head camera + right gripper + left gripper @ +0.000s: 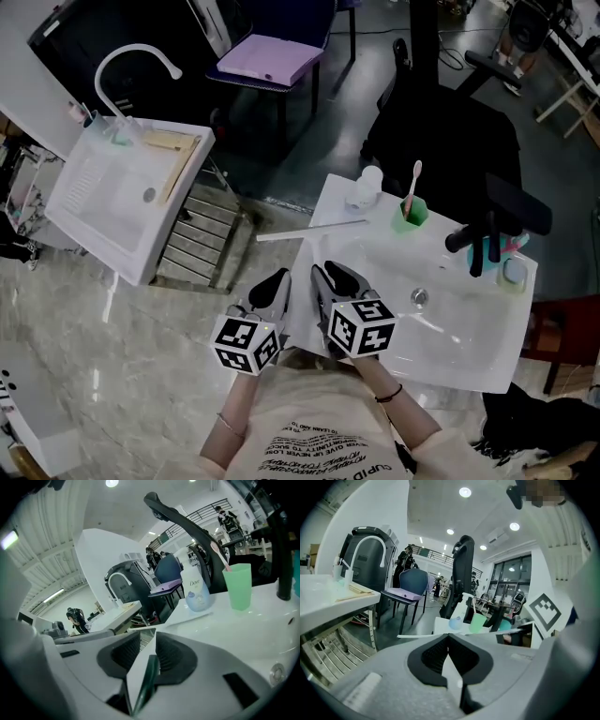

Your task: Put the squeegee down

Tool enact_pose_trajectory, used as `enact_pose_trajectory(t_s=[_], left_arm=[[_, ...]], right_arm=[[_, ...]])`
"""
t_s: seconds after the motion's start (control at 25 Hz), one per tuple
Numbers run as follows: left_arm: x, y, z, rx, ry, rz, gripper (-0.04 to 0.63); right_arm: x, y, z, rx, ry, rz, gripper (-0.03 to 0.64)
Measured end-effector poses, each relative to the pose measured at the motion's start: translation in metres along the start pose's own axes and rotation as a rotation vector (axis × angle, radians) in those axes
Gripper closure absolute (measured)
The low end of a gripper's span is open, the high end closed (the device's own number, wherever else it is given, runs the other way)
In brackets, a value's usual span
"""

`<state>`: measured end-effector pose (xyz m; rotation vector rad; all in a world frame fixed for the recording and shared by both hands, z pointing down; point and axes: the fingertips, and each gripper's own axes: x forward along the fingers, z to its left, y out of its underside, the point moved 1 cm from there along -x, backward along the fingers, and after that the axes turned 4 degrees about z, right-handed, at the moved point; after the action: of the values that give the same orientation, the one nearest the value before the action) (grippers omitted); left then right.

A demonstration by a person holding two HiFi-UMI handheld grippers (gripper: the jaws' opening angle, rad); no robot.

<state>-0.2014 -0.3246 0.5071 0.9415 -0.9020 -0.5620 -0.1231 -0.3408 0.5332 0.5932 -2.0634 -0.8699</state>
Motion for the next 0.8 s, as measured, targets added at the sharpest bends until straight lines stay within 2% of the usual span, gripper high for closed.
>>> enact_pose_trajectory(t_s=[0.2,0.36,0.8], left_arm=[[-0.003,-0.015,-0.014,0.033,0.033,-0.037,0.574],[-0.006,-0.029,-0.024,0.059,0.044,-0.071,0.572],[-0.024,-0.064,-0.043,0.116,0.038,-0.172,0.574]], right_arm=[[-0.019,-0.014,-0.002,-0.017,-0.032,-0.052,0.547],[-0.036,-0.029,-0.008,-0.041,-0.02,-0.099,0.588],[-0.078,-0.076,-0.017,-0.083,-0.028,-0.239,0.61]])
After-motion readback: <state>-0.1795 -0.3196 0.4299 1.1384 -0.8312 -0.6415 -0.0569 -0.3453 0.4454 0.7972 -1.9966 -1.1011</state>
